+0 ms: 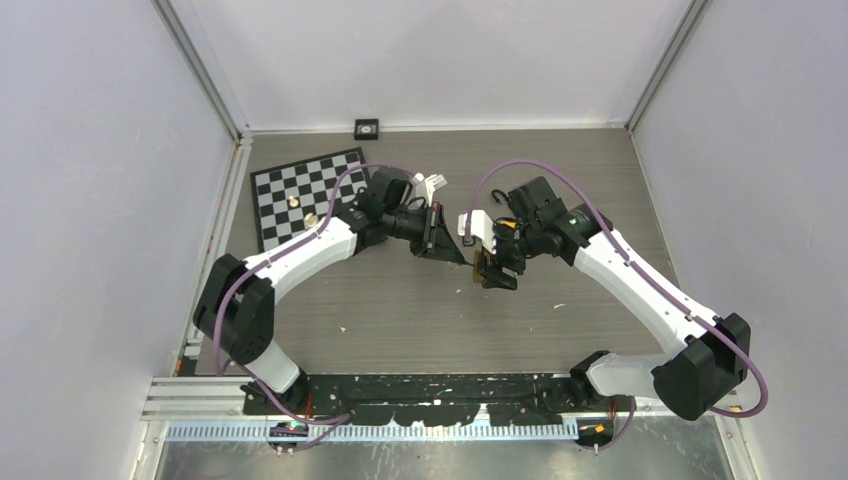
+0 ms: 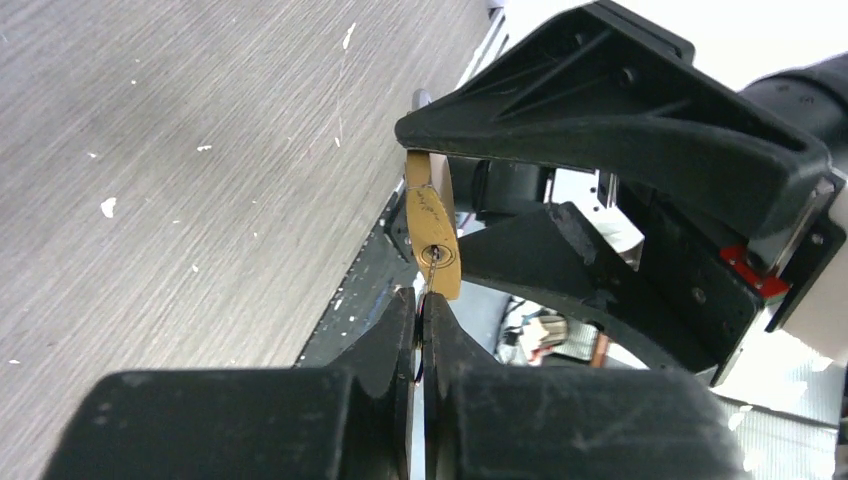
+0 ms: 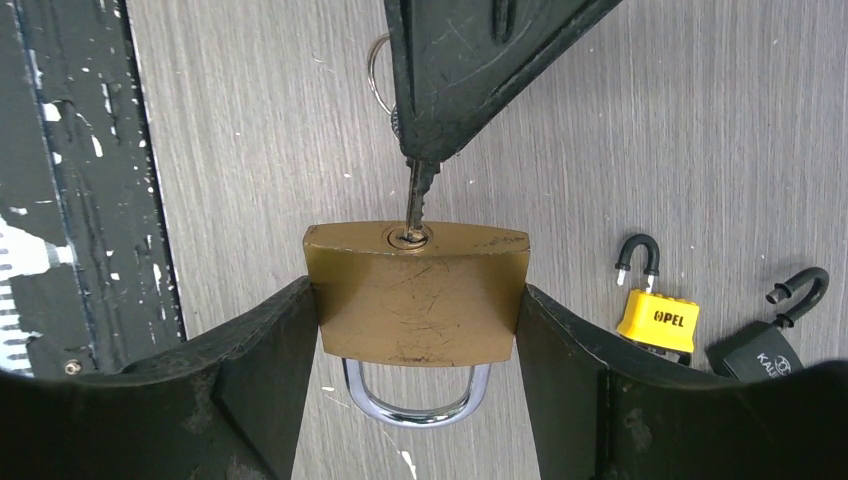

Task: Unlock with the key

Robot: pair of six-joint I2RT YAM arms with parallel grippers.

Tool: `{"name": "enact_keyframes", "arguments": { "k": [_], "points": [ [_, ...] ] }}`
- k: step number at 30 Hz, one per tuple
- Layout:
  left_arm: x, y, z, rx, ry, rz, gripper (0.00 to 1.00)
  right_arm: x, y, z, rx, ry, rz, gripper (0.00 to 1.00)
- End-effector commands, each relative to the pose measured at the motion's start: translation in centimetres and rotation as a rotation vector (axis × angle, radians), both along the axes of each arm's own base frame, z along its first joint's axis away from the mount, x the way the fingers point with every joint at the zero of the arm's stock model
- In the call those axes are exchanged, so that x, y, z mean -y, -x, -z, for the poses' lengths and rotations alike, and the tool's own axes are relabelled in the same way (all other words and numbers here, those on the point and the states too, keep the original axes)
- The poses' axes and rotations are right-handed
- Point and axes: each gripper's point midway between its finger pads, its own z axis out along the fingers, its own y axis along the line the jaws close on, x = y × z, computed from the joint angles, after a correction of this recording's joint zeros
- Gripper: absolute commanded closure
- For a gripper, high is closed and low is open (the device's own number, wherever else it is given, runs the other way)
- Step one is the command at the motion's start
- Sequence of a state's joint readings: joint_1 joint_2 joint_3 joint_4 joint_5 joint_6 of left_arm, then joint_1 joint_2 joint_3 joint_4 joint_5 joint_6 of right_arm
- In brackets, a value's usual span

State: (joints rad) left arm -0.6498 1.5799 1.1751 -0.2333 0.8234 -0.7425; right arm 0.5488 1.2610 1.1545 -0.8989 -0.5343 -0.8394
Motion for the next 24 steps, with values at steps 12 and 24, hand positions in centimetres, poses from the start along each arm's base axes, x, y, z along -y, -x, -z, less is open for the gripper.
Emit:
{"name": "enact_keyframes", "arguments": {
  "k": [12, 24],
  "points": [
    [0.1, -0.4, -1.1, 0.075, 0.116, 0.002, 1.0, -1.9, -2.1, -3.3, 0.099, -0.125, 0.045, 1.0],
    [0.5, 0.9, -0.2, 0.168, 0.09, 0.054, 1.0, -2.3, -2.2, -3.4, 0.065, -0.129, 0.035, 1.0]
  ]
}}
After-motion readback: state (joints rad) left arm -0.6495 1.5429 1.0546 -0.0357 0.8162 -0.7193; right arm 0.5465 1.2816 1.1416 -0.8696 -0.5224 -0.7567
